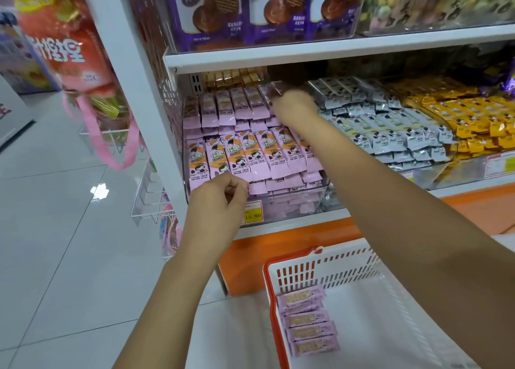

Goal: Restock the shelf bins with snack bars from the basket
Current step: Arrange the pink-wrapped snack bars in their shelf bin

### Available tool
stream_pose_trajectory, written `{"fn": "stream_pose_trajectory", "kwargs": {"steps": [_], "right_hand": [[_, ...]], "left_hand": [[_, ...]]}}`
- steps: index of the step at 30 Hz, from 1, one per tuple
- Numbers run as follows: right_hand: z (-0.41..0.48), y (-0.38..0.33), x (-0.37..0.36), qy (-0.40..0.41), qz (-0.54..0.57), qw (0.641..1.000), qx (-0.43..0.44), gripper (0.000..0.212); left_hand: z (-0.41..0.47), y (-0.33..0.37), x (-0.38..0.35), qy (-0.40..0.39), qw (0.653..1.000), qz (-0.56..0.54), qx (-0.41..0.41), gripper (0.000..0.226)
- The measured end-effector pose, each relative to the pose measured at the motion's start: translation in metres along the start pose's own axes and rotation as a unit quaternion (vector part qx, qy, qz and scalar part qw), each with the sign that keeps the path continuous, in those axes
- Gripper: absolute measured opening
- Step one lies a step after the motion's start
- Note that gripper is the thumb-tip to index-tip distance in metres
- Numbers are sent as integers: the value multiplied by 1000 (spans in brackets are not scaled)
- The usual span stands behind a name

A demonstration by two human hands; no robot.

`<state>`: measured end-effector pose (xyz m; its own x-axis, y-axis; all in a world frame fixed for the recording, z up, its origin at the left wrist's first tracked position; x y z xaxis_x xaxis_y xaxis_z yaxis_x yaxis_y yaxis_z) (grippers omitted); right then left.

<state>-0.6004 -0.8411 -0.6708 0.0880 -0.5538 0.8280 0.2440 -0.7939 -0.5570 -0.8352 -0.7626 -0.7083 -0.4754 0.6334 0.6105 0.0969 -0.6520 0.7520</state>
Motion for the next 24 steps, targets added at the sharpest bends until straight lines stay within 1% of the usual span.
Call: {"fn": "stream_pose_trajectory", "kwargs": {"steps": [2, 5, 6, 7, 8, 10, 13, 14, 15, 17, 18, 19, 21, 22, 24], "right_hand": [[-21, 1, 15, 30, 43, 997, 52, 33], [-70, 19, 39, 122, 94, 978, 142, 31], [-91, 28, 44, 133, 110, 970, 171, 32], [-111, 38, 43, 124, 113, 966, 197, 34], [-132, 50, 38, 98, 100, 966, 216, 36], [-168, 80, 13, 19, 55, 971, 232, 39], [-208, 139, -54, -110, -27, 966, 234, 34], [-221, 161, -83, -172, -65, 954, 235, 31], [-234, 185, -113, -241, -104, 936, 236, 27], [-260, 235, -162, -354, -175, 890, 230, 17], [-270, 259, -181, -398, -192, 870, 218, 21], [-279, 281, -197, -436, -200, 854, 201, 31], [-289, 316, -223, -484, -211, 835, 157, 49], [-291, 328, -233, -490, -215, 833, 137, 55], [-289, 343, -248, -476, -211, 848, 99, 59]], "left_hand": [[-5, 5, 0, 0, 1000, -7, -16, 16], [-17, 13, -7, -33, 998, -7, -47, 26], [-22, 14, -13, -55, 997, 9, -55, 31], [-26, 14, -20, -85, 994, 32, -59, 34], [-31, 13, -30, -122, 989, 59, -60, 35], [-44, 5, -54, -212, 968, 124, -57, 34], [-69, -11, -94, -331, 912, 232, -66, 28], [-77, -15, -105, -363, 895, 250, -67, 29], [-84, -19, -116, -392, 879, 262, -61, 29], [-95, -29, -132, -442, 852, 279, -35, 29], [-99, -34, -139, -461, 840, 285, -24, 26], [-101, -39, -144, -475, 830, 292, -14, 24], [-104, -50, -153, -496, 811, 311, 1, 23], [-106, -55, -157, -505, 802, 320, 6, 26], [-109, -66, -167, -523, 785, 331, 11, 29]]}}
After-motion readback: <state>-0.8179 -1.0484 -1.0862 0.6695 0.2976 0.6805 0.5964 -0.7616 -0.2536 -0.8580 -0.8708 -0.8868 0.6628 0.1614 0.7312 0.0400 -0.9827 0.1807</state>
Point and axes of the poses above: each hand's wrist, its own z-axis towards the middle knuckle, its own x-axis out of the back of the hand, y = z × x, the point moved 6 cm from there along z, towards the middle knuckle, and after that the axes turned 4 degrees about -y, right-handed, at the moved point
